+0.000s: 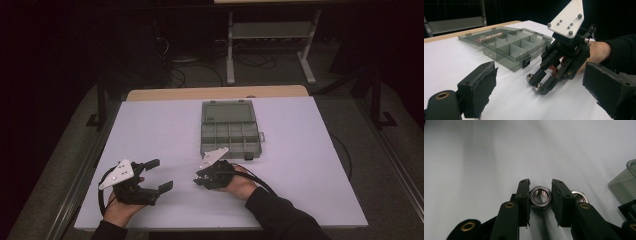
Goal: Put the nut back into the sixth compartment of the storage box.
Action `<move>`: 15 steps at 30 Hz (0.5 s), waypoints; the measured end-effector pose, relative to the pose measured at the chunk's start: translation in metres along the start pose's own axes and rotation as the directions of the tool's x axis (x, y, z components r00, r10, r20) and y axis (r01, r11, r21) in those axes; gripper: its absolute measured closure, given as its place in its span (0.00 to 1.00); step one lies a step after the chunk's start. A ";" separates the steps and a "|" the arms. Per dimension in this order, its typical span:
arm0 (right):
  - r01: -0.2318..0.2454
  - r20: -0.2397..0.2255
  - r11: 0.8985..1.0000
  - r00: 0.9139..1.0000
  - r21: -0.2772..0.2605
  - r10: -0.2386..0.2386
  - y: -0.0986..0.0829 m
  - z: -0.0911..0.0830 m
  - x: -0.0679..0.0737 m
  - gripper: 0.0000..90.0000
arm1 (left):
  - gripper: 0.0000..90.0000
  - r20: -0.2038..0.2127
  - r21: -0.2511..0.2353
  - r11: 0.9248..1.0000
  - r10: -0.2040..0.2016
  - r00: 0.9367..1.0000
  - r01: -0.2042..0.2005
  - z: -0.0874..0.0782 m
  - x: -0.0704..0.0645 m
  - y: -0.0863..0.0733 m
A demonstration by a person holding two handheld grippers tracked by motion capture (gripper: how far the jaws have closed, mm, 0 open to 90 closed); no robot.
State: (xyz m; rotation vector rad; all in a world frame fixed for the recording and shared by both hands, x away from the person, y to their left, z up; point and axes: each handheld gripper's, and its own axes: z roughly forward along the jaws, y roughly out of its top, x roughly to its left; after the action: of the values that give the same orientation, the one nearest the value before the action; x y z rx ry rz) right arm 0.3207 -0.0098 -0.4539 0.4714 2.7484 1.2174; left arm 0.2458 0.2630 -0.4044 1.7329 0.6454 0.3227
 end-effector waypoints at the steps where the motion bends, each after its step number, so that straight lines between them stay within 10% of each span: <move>1: 0.006 -0.001 1.000 1.000 -0.002 -0.006 0.000 0.000 -0.001 0.76 | 0.12 0.000 -0.001 1.000 -0.002 1.000 0.002 0.000 0.000 0.000; 15: -0.009 -0.016 1.000 1.000 0.000 0.009 0.001 -0.002 -0.001 0.77 | 0.12 -0.002 0.000 1.000 -0.001 1.000 0.001 0.000 0.000 0.000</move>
State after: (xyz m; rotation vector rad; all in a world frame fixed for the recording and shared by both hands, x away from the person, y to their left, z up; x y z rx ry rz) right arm 0.3213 -0.0107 -0.4516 0.4762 2.7619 1.2290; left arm 0.2459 0.2634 -0.4043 1.7323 0.6482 0.3235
